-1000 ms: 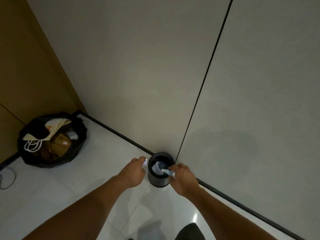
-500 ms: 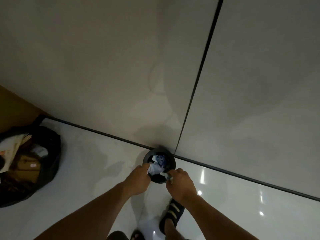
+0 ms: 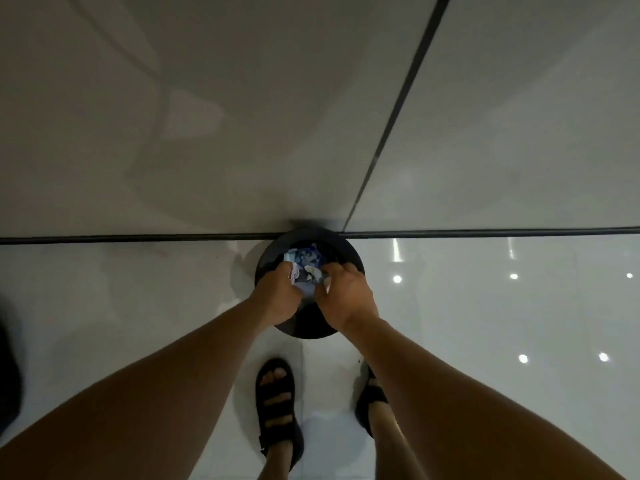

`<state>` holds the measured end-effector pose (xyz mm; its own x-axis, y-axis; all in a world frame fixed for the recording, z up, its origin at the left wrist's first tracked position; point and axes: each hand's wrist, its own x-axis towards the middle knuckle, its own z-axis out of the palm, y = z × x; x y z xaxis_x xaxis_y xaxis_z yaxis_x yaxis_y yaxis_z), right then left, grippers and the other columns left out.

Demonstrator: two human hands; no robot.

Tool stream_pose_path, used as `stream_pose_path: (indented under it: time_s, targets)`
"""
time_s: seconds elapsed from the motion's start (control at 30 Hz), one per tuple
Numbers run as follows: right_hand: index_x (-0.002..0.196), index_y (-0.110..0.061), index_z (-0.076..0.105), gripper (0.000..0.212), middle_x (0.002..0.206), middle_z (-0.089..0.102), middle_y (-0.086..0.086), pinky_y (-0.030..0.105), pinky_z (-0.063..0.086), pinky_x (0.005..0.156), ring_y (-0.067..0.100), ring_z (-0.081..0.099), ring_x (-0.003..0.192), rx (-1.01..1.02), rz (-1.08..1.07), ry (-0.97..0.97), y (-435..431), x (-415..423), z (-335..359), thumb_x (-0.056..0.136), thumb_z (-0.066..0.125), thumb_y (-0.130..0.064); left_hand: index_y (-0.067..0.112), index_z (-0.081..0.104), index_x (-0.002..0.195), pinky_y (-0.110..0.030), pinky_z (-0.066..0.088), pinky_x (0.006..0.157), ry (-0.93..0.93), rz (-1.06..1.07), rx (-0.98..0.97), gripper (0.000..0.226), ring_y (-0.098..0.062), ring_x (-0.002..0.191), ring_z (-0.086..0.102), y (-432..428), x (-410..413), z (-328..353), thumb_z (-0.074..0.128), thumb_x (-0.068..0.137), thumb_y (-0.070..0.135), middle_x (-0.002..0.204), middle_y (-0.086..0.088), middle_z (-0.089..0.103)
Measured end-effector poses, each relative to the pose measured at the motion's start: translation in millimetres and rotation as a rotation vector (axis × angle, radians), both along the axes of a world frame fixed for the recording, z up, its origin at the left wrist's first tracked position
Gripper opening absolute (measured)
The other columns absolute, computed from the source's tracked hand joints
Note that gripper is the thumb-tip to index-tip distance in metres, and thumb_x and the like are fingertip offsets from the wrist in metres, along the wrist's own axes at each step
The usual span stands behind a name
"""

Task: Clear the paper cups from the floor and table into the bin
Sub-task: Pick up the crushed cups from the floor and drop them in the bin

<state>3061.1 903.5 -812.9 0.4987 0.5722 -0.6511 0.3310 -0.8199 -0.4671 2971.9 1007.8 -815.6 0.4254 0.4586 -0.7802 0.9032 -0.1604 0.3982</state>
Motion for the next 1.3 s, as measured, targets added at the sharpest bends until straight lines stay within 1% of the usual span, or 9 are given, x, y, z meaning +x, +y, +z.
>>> stream_pose_path:
  time_s: [0.1, 0.17, 0.33, 0.5, 0.63, 0.8, 1.0, 1.13, 1.3]
  targets:
    - [0.144, -0.021, 0.039, 0.052, 0.140, 0.042, 0.008, 0.038, 0.043, 0.105, 0.027, 0.045, 0.125, 0.042, -0.091, -0.002, 0.9, -1.3, -24.1, 0.096, 0.056, -0.031, 0.013, 0.025, 0.149, -0.029, 0.034, 0.101, -0.052, -0.019, 0.031, 0.075, -0.030, 0.132, 0.040, 13.3, 0.8, -21.9, 0.066, 0.086, 0.013, 0.147, -0.013, 0.040]
    - [0.145, -0.021, 0.036, 0.056, 0.143, 0.039, 0.008, 0.039, 0.042, 0.105, 0.028, 0.043, 0.127, 0.048, -0.115, 0.000, -5.1, -1.1, -25.6, 0.095, 0.057, -0.031, 0.010, 0.022, 0.150, -0.032, 0.033, 0.109, -0.106, -0.009, 0.064, 0.085, -0.029, 0.135, 0.038, 17.7, 0.4, -22.2, 0.072, 0.080, 0.011, 0.149, -0.014, 0.037]
    - [0.146, -0.023, 0.033, 0.058, 0.146, 0.036, 0.006, 0.040, 0.041, 0.107, 0.028, 0.039, 0.130, -0.007, -0.101, 0.010, -28.1, 7.5, 9.7, 0.094, 0.056, -0.036, 0.008, 0.027, 0.149, -0.043, 0.040, 0.106, -0.122, -0.055, 0.078, 0.082, -0.031, 0.129, 0.046, 18.1, -3.9, 15.6, 0.072, 0.081, 0.013, 0.143, -0.017, 0.042]
    - [0.147, -0.025, 0.033, 0.064, 0.148, 0.034, 0.004, 0.040, 0.041, 0.105, 0.026, 0.036, 0.133, 0.005, -0.077, -0.041, -39.4, 18.6, 97.0, 0.091, 0.059, -0.041, 0.015, 0.026, 0.150, -0.042, 0.034, 0.110, -0.078, -0.226, 0.098, 0.080, -0.030, 0.136, 0.035, 19.0, 1.2, 105.3, 0.068, 0.083, 0.030, 0.151, -0.014, 0.030]
    - [0.148, -0.028, 0.031, 0.067, 0.152, 0.031, 0.002, 0.040, 0.039, 0.106, 0.025, 0.031, 0.138, 0.023, -0.075, -0.139, -52.4, 21.8, 184.4, 0.090, 0.060, -0.044, 0.021, 0.034, 0.145, -0.044, 0.036, 0.109, -0.165, -0.296, 0.134, 0.072, -0.029, 0.134, 0.036, 9.7, 18.1, 199.6, 0.065, 0.082, 0.036, 0.148, -0.008, 0.033]
    - [0.151, -0.030, 0.024, 0.072, 0.159, 0.021, 0.004, 0.043, 0.035, 0.110, 0.025, 0.021, 0.144, -0.034, -0.041, -0.264, -84.9, 8.0, 296.5, 0.090, 0.055, -0.051, 0.028, 0.022, 0.149, -0.043, 0.029, 0.113, -0.212, -0.475, 0.209, 0.077, -0.025, 0.139, 0.023, -28.2, 20.6, 308.7, 0.059, 0.084, 0.046, 0.154, 0.001, 0.020]
    - [0.150, -0.030, 0.025, 0.071, 0.157, 0.023, 0.002, 0.045, 0.038, 0.107, 0.024, 0.023, 0.143, -0.009, -0.249, -0.371, -145.8, -7.9, 408.9, 0.090, 0.054, -0.053, 0.030, 0.015, 0.151, -0.040, 0.018, 0.117, -0.295, -0.678, 0.214, 0.078, -0.024, 0.146, 0.004, -75.1, 27.4, 407.6, 0.055, 0.086, 0.047, 0.160, -0.001, 0.006]
    - [0.152, -0.030, 0.024, 0.072, 0.158, 0.021, 0.002, 0.045, 0.037, 0.109, 0.024, 0.020, 0.144, -0.033, -0.400, -0.386, -201.1, -20.0, 449.9, 0.090, 0.053, -0.053, 0.030, 0.012, 0.152, -0.040, 0.015, 0.118, -0.322, -0.820, 0.218, 0.079, -0.023, 0.146, 0.001, -114.7, 38.9, 450.2, 0.054, 0.087, 0.049, 0.160, -0.001, 0.003]
    - [0.152, -0.029, 0.024, 0.072, 0.157, 0.023, 0.001, 0.042, 0.038, 0.108, 0.023, 0.024, 0.142, -0.033, -0.589, -0.400, -283.4, -33.7, 477.9, 0.090, 0.054, -0.051, 0.029, 0.013, 0.152, -0.037, 0.015, 0.118, -0.379, -0.976, 0.217, 0.079, -0.022, 0.146, 0.005, -181.9, 56.6, 494.5, 0.054, 0.087, 0.049, 0.159, -0.002, 0.007]
